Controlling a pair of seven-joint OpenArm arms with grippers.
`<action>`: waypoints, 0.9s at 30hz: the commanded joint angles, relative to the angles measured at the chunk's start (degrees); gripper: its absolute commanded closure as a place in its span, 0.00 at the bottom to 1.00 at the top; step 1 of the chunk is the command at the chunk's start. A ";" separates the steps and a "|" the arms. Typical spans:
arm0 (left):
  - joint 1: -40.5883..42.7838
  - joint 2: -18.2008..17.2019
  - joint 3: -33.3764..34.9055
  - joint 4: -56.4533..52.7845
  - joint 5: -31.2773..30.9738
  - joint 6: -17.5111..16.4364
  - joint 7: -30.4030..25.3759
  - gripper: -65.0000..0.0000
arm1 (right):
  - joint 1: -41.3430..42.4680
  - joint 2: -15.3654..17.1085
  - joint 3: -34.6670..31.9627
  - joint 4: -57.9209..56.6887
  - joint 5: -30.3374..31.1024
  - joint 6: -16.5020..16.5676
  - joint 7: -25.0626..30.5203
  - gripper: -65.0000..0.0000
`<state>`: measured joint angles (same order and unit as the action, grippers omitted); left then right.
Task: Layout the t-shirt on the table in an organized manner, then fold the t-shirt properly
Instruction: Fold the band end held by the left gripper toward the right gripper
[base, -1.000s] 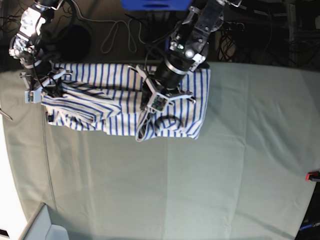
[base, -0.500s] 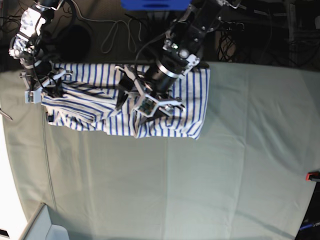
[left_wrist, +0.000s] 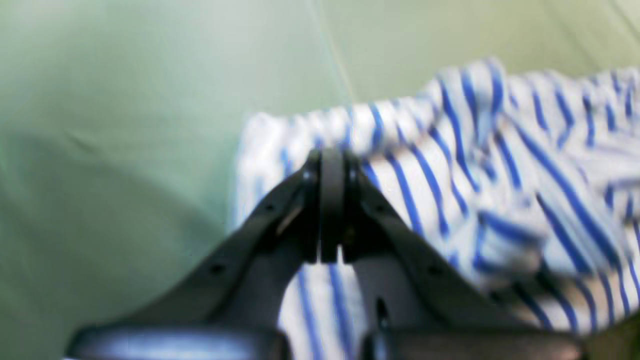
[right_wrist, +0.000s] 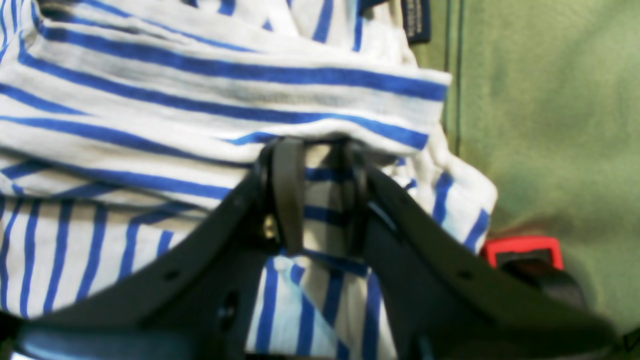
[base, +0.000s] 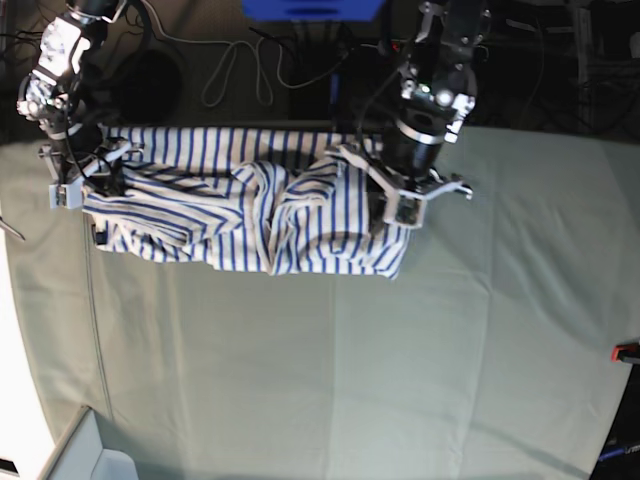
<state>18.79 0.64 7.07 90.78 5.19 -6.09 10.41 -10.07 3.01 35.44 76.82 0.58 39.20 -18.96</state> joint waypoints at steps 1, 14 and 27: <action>-0.28 0.54 1.85 -0.19 -0.14 -0.55 -1.58 0.98 | 0.53 0.73 0.21 0.68 0.26 0.80 0.63 0.79; -7.14 -1.22 21.02 -6.61 -0.66 -0.64 -1.67 0.97 | -0.70 0.73 0.82 4.63 0.26 0.80 0.37 0.78; -2.92 -11.77 10.73 7.02 -5.59 -0.55 -1.67 0.97 | -1.32 1.52 0.91 8.68 0.26 0.80 0.28 0.31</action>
<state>16.58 -11.27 17.67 96.53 -0.58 -6.72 10.48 -12.03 3.42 36.18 84.33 0.03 39.20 -20.32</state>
